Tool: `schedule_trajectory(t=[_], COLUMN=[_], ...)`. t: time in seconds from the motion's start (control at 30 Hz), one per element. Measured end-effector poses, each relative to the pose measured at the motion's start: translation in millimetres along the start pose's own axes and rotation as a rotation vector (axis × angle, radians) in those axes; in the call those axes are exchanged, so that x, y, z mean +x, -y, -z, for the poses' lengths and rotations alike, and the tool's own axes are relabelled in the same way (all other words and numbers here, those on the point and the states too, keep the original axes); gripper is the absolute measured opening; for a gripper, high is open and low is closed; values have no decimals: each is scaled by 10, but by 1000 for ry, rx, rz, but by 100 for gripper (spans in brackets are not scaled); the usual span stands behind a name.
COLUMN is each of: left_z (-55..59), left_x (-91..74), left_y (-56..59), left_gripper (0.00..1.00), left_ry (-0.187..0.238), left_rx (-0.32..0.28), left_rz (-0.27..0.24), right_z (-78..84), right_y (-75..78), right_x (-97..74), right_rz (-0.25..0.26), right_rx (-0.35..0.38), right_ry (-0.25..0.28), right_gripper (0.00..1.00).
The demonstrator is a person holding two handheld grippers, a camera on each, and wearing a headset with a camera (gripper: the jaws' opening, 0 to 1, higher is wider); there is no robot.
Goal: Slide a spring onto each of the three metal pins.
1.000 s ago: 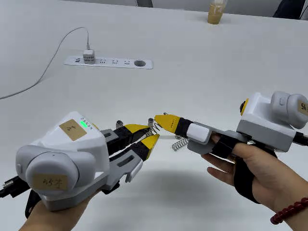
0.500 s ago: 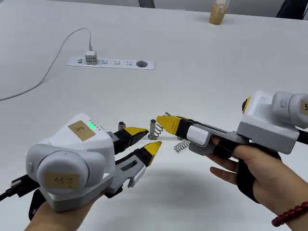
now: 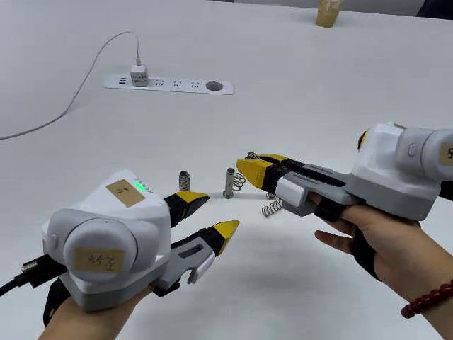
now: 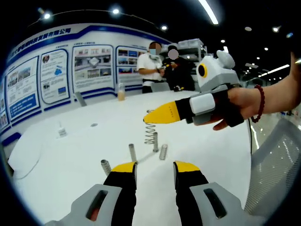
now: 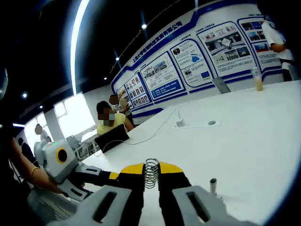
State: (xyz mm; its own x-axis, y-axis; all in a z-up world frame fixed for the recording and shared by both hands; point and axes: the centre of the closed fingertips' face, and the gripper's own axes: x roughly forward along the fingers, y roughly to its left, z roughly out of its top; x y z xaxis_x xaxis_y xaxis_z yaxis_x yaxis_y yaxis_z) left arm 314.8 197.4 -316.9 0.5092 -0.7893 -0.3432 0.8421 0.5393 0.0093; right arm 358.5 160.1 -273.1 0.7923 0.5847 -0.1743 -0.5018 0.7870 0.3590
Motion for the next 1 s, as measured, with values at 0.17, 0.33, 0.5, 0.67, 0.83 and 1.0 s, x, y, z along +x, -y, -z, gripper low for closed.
schedule_trajectory(t=[0.17,0.33,0.5,0.67,0.83,1.0], left_z=[66,87,112,141,166,206], left_x=[-24,-31,-28,-19,-12,-8], left_y=[-40,-80,-97,-93,-93,-100], left_gripper=[36,39,43,48,55,59], left_ry=[-12,-13,-15,-21,-28,-40], left_rx=[-26,-39,-42,-32,-30,-48], left_rz=[-19,-31,-39,-45,-45,-48], right_z=[-30,-35,-32,6,22,69], right_y=[53,110,189,269,331,398], right_x=[40,100,161,220,277,334], right_rz=[18,35,59,82,105,125], right_rx=[-47,-101,-146,-174,-181,-178], right_ry=[13,10,6,-6,-6,-27], right_gripper=[11,11,11,11,11,11])
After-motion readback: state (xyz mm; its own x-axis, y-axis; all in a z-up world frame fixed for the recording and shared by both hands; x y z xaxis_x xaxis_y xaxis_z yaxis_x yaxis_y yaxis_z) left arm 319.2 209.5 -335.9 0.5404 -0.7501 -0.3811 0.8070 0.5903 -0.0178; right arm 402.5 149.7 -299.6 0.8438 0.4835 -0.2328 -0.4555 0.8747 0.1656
